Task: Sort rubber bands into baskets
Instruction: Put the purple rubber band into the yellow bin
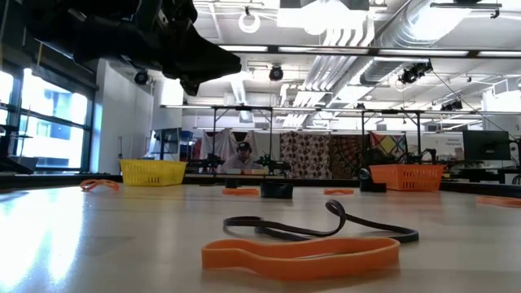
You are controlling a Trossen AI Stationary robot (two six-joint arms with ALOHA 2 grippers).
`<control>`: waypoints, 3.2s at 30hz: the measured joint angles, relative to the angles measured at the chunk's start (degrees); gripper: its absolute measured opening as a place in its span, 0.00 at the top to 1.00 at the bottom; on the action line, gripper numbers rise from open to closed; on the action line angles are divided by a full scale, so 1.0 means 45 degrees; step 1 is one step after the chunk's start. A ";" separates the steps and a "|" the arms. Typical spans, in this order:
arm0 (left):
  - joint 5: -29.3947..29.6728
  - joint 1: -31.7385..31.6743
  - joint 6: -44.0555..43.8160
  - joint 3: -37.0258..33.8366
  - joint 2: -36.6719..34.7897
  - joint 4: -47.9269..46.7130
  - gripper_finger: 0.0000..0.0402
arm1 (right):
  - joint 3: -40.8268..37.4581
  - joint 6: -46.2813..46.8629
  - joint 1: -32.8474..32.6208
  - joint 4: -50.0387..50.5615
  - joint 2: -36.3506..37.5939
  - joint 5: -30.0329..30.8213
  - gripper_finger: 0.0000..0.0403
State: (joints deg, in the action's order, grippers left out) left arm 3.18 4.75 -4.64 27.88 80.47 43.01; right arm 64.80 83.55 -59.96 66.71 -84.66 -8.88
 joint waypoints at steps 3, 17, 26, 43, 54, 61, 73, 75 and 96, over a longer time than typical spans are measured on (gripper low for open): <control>0.0000 0.0000 0.0070 0.0000 0.0000 -0.0121 0.84 | 0.0855 0.0004 0.0291 0.0423 0.0005 0.1357 0.72; -0.0174 0.0000 0.0184 0.0000 0.0000 -0.0826 0.84 | 0.1402 -0.5437 0.3834 -0.2961 -0.0414 0.5372 0.72; -0.0336 0.0049 0.0092 0.0000 0.0000 -0.1138 0.84 | 0.1407 -1.0091 0.6334 -0.6956 -0.2409 0.4247 0.72; -0.0267 0.0044 0.0058 0.0000 0.0000 -0.1313 0.84 | 0.1407 -1.4248 0.8021 -0.9936 -0.5344 0.0971 0.72; -0.0233 0.0029 0.0053 -0.0005 0.0000 -0.1378 0.84 | 0.1407 -1.5988 0.8649 -1.1033 -0.6497 -0.0620 0.72; -0.0228 0.0029 0.0058 -0.0010 0.0000 -0.1527 0.84 | 0.1402 -1.6575 0.8833 -1.1465 -0.6892 -0.1383 0.72; -0.0175 0.0029 0.0060 -0.0010 0.0000 -0.1580 0.84 | 0.1402 -1.7155 0.9187 -1.1191 -0.6801 -0.1729 0.97; -0.0165 0.0029 0.0051 -0.0010 0.0000 -0.1576 0.84 | 0.1402 -1.7150 0.9245 -1.0971 -0.6536 -0.1606 0.97; 0.0460 0.1163 -0.0605 0.0022 -0.0005 -0.1285 0.68 | 0.1402 -1.7102 0.9728 -0.9795 -0.3186 0.6441 1.00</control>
State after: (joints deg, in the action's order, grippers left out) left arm 5.25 9.99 -7.36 27.98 80.44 37.23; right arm 71.11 6.59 -16.18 22.63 -99.00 20.10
